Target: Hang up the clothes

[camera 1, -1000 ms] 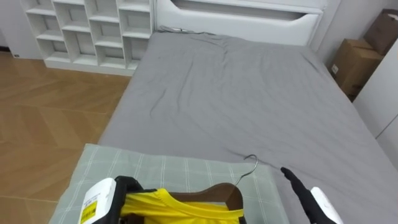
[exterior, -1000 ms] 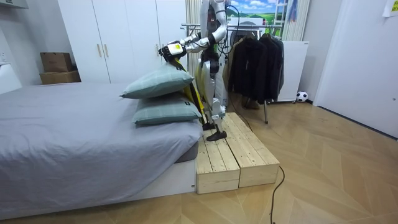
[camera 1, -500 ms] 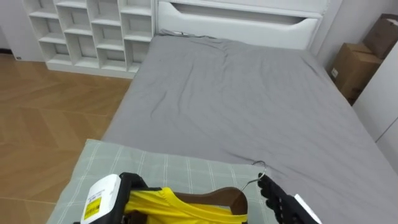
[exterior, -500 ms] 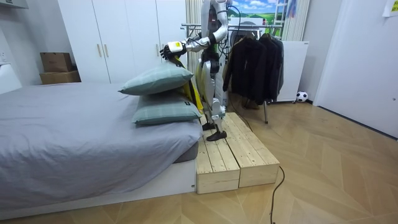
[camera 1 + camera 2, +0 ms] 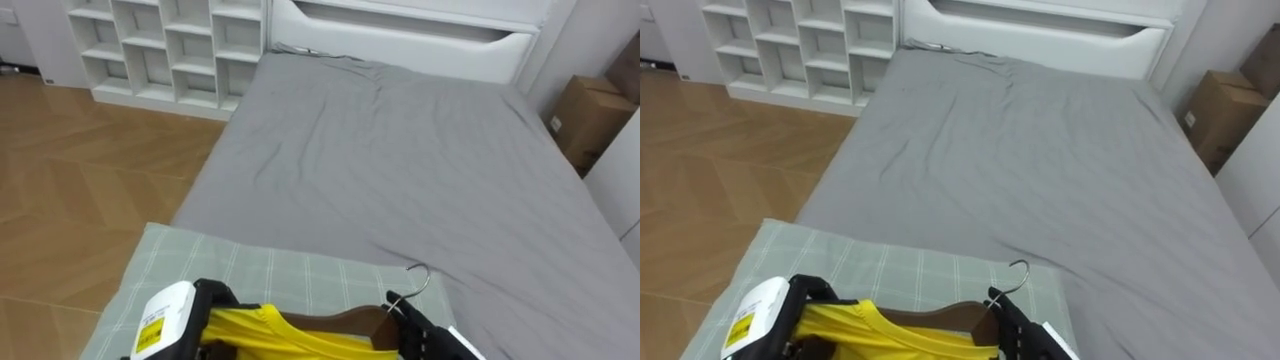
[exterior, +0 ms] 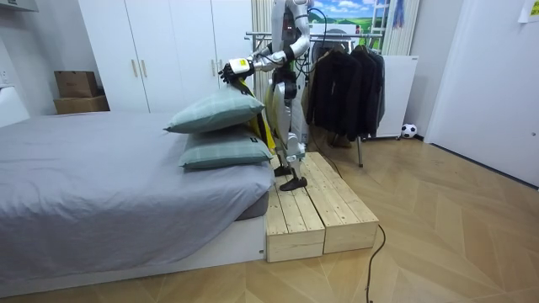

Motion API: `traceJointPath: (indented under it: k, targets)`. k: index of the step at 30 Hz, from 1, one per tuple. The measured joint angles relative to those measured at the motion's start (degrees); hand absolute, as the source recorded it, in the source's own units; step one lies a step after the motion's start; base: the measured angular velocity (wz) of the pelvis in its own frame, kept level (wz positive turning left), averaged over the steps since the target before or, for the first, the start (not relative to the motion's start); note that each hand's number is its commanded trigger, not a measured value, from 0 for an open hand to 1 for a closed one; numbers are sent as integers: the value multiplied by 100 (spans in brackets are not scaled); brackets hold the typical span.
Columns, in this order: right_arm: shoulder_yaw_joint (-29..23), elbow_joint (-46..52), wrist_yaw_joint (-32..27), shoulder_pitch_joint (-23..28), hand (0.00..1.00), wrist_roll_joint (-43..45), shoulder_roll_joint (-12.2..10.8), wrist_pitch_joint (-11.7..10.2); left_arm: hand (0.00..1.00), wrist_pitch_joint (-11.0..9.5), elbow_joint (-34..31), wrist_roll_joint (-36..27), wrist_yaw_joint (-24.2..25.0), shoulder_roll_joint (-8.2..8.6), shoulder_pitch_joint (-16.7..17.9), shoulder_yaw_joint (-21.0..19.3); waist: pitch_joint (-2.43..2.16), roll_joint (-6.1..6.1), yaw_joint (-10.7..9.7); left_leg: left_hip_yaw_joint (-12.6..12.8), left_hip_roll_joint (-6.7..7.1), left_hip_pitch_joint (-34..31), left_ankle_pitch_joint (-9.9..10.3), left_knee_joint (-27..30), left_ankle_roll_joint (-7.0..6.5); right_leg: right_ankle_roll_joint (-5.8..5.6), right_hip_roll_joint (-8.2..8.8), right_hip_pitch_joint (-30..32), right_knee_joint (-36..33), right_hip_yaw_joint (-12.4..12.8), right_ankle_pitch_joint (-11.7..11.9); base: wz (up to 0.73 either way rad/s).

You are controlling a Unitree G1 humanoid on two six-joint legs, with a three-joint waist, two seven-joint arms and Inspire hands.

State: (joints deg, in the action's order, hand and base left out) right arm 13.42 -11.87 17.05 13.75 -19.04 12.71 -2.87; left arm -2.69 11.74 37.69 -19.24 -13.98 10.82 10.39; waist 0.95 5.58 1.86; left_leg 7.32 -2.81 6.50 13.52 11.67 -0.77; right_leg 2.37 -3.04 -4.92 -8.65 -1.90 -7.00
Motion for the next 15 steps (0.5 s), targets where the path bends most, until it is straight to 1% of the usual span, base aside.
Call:
traceJointPath:
  k: [5, 9, 12, 15]
  targets:
    - [45, 0, 94, -5, 0, -141, 95, 49, 100, 30, 0, -1, 4, -10, 0, 0, -6, 9, 12, -6, 0, 2, 0, -1, 0, 0, 1, 1, 0, 1, 0, 0]
    - [46, 0, 127, -5, 0, -140, 99, 52, 100, 31, -22, 1, -9, -20, -2, -5, -7, 10, 16, -10, 1, 2, 0, -2, 0, 0, 1, -4, 0, -4, 0, 0]
    - [47, 0, 129, -7, 0, -140, 98, 52, 100, 31, -153, 4, -46, -35, -2, -29, -7, 9, 25, -18, 3, 7, 0, -3, -1, 0, 2, -16, 0, -8, 0, 0]
    - [92, -95, 130, -72, 0, -31, 101, 51, 100, 30, -171, 4, -55, -61, -4, -37, -10, 12, 9, -31, 11, 12, 0, 4, -1, 0, 14, -30, -1, -72, 0, 3]
